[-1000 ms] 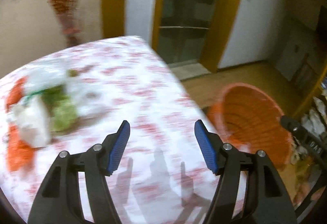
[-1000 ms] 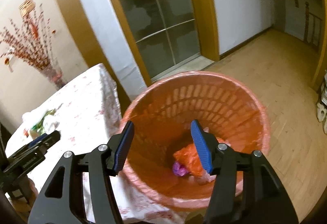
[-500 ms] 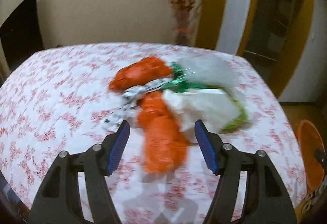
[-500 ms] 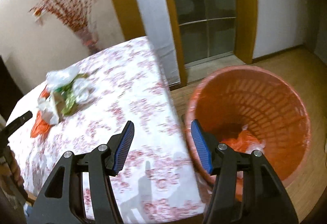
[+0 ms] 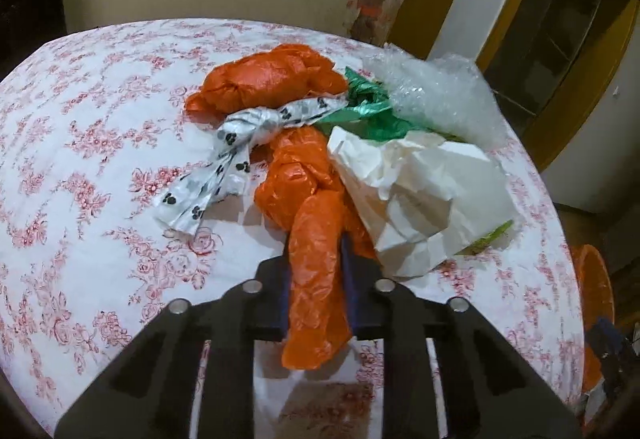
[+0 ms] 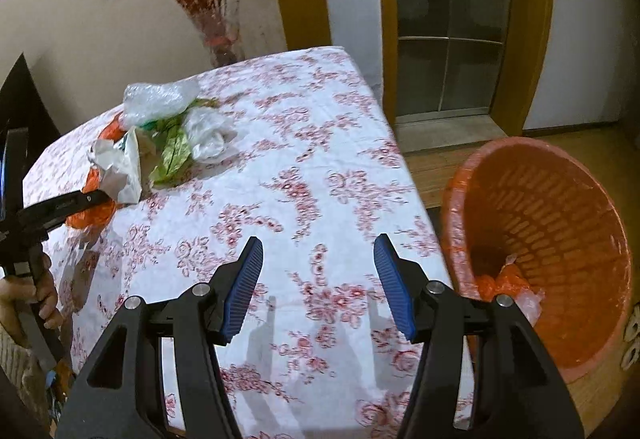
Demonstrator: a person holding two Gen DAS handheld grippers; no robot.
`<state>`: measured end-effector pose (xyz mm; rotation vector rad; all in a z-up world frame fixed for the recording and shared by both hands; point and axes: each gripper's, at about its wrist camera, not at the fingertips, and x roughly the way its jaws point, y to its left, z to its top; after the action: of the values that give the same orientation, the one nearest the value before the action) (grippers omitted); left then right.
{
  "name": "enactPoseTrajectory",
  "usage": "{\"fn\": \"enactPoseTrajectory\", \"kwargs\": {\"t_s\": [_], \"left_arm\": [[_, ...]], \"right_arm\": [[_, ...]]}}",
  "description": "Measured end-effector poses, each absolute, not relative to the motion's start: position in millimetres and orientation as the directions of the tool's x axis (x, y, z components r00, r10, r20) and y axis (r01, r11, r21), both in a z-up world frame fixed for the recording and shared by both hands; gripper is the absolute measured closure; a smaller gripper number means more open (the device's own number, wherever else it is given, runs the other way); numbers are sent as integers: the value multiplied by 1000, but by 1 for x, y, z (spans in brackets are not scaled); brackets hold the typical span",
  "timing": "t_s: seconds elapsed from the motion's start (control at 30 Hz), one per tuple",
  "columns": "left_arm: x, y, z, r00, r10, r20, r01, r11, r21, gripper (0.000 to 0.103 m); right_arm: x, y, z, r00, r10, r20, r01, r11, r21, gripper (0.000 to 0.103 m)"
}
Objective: Collect trash
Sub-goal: 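Grasp the second orange bag with the left tool while the right tool grasps white paper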
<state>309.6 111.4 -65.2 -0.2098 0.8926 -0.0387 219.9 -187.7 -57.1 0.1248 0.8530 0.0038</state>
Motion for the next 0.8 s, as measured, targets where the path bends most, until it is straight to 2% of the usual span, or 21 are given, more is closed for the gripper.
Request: {"fn": "enactPoseTrajectory", "kwargs": {"t_s": [0.37,0.53,0.8], "left_arm": [[271,124,-20,743,-37,-668,-39,994,-98,89],[254,137,2,783,-16,-621,-51,995,-89,89],[245,161,16,800,6,-600,-89,990,-109,89]], "right_arm": [[243,-148,-53,661,153,-735,-70,987,142,46],[266,-111,-47,658,250,-710,-180,968,174,55],[317,-59,-48,616,370,-696,-276,928,250,57]]}}
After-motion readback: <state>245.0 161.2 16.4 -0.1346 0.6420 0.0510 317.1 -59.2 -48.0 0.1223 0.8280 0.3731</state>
